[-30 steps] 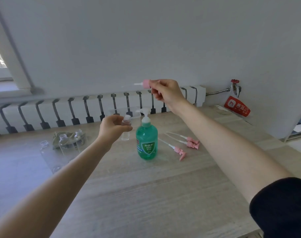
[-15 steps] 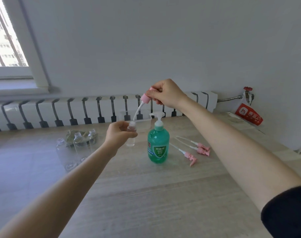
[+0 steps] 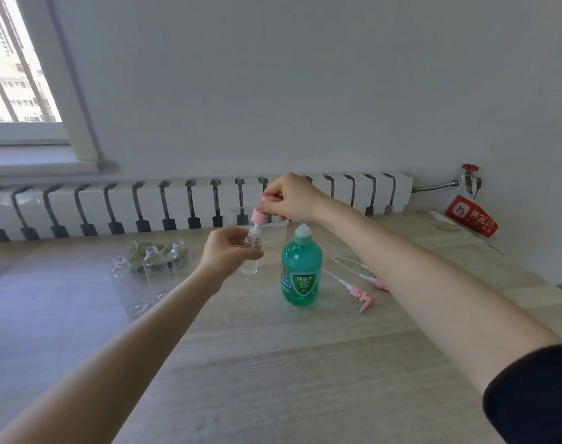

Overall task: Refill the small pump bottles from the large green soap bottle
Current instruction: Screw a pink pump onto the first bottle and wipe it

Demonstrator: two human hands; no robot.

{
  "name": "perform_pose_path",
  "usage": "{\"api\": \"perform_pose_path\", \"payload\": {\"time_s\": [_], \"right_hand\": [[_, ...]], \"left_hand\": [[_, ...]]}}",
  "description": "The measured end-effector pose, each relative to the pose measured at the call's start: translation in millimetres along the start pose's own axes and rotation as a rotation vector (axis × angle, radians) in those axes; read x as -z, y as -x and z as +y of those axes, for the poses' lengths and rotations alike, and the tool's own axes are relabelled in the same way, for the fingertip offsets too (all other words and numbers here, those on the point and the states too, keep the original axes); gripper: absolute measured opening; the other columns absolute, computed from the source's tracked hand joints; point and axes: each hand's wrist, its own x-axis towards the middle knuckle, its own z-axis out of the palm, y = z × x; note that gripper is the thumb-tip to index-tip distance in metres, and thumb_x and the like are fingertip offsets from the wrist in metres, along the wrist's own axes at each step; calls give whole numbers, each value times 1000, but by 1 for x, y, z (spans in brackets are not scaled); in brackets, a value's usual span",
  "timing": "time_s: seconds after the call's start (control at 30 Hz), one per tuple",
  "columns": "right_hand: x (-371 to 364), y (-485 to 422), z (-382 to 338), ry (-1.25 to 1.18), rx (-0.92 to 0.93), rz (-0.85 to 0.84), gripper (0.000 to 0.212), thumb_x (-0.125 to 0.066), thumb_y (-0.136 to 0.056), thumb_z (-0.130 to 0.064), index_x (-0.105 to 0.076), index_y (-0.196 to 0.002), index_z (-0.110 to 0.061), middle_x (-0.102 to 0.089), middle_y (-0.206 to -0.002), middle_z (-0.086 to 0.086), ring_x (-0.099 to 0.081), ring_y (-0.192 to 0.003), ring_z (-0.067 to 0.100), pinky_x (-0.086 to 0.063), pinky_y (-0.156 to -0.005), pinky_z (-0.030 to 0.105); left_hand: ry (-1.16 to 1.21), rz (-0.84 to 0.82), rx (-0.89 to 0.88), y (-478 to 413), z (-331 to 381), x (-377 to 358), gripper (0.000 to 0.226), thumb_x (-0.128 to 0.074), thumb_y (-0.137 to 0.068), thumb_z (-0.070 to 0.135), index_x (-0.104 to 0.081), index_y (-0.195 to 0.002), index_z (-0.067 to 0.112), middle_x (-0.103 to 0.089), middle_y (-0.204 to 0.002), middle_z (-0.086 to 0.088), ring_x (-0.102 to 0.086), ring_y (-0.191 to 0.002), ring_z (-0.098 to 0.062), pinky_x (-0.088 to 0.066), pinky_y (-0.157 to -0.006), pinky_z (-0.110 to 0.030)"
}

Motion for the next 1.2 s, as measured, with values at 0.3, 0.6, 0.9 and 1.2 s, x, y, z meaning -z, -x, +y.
{"api": "perform_pose_path", "payload": {"time_s": [0.3, 0.6, 0.9, 1.2], "right_hand": [[-8, -2, -5, 154, 52, -62, 35, -61, -90, -25, -63, -85, 9, -45, -62, 0, -38, -57, 12, -32, -54, 21], [0, -1, -5, 172, 60, -165, 41, -70, -81, -25, -37, -57, -17, -54, -68, 4, -31, -52, 9, -28, -52, 21], [-2, 0, -15, 341, 0, -170, 47, -71, -77, -35, -38, -50, -16, -29, -48, -4, -24, -45, 11, -23, -46, 23], [0, 0, -29, 107, -157, -207, 35, -44, -99, -32, -62, -109, -3, -64, -103, 10, -65, -87, 17, -55, -74, 26]], "left_hand": [[22, -20, -50, 7, 12, -2, 36, -81, -67, 4, -66, -99, 9, -70, -94, -8, -67, -89, -25, -54, -85, -33], [59, -36, -63, 10, 17, 9, 35, -82, -67, 8, -69, -99, 8, -72, -93, -8, -67, -89, -25, -55, -86, -36], [19, -57, -118, 17, 22, 9, 31, -81, -66, 3, -69, -93, 12, -72, -90, -10, -66, -81, -22, -56, -76, -27], [157, -67, -40, 15, 18, 18, 25, -78, -69, 0, -68, -88, 15, -72, -91, -11, -67, -89, -27, -55, -87, -35]]}}
